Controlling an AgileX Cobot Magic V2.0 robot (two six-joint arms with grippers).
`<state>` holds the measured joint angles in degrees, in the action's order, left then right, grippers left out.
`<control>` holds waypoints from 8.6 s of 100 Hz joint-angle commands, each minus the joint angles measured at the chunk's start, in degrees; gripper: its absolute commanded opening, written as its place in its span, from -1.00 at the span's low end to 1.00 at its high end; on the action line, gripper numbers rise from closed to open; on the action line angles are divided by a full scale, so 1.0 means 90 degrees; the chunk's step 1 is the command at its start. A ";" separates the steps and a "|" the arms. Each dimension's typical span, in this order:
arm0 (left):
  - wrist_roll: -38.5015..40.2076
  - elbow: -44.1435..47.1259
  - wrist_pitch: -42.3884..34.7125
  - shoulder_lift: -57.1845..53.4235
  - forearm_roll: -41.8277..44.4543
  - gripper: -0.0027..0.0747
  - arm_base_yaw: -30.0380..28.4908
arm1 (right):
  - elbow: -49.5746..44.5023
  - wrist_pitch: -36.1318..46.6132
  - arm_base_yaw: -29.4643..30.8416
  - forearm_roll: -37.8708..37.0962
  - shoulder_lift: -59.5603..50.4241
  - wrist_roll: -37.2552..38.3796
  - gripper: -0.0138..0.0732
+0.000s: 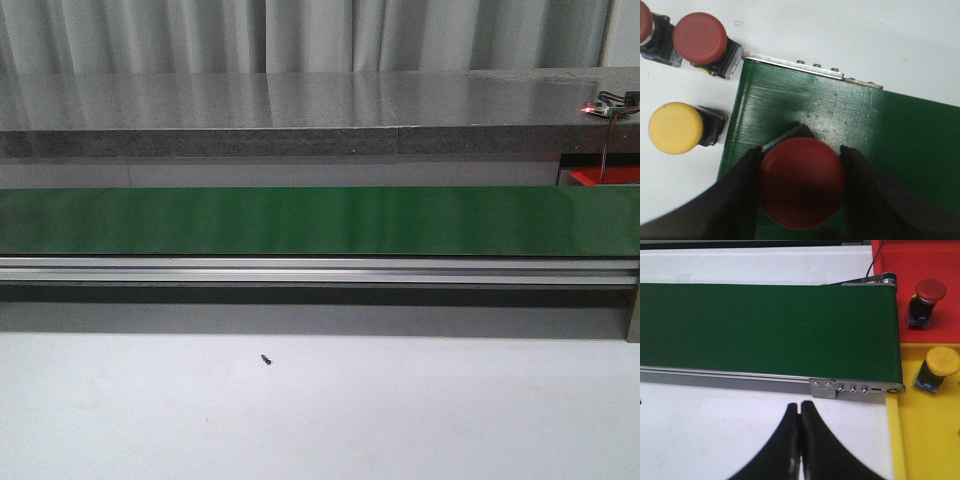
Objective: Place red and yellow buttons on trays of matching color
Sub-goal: 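Set the red button on the conveyor and open the left gripper, then grasp a yellow button from the cluster with the left gripper, then lower the yellow button onto the conveyor and release it, then move the right gripper down over the arriving red button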
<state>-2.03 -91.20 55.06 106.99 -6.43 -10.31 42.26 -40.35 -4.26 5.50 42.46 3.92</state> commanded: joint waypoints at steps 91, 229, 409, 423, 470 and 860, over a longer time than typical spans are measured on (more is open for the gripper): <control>-0.0376 -0.0149 -0.0205 -0.1230 -0.0364 0.54 -0.0394 | 0.0178 0.0431 -0.0010 0.0031 -0.0049 -0.0048 -0.84; -0.0153 -0.0120 -0.1126 0.0636 -0.0221 0.53 -0.1303 | 0.0178 0.0398 -0.0010 0.0031 -0.0049 -0.0048 -0.84; -0.0397 -0.0120 -0.0299 -0.0809 -0.0598 -0.50 -0.1041 | 0.0178 0.0392 -0.0010 0.0031 -0.0049 -0.0048 -0.84; -0.0400 -0.0120 -0.0299 -0.0796 -0.0487 -0.50 -0.0739 | 0.0178 0.0392 -0.0010 0.0031 -0.0049 -0.0048 -0.84; -0.0400 -0.0107 -0.0199 -0.0442 -0.0485 -0.49 -0.0406 | 0.0178 0.0379 -0.0010 0.0031 -0.0049 -0.0048 -0.84; -0.1494 0.4216 -0.1060 -0.6035 -0.1055 -0.98 0.0738 | 0.7306 -0.2874 -0.2030 0.0074 0.7570 -0.2125 0.75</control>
<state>-15.41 -51.73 48.62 53.41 -14.96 -4.11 106.13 -67.44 -22.61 7.20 112.58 -14.24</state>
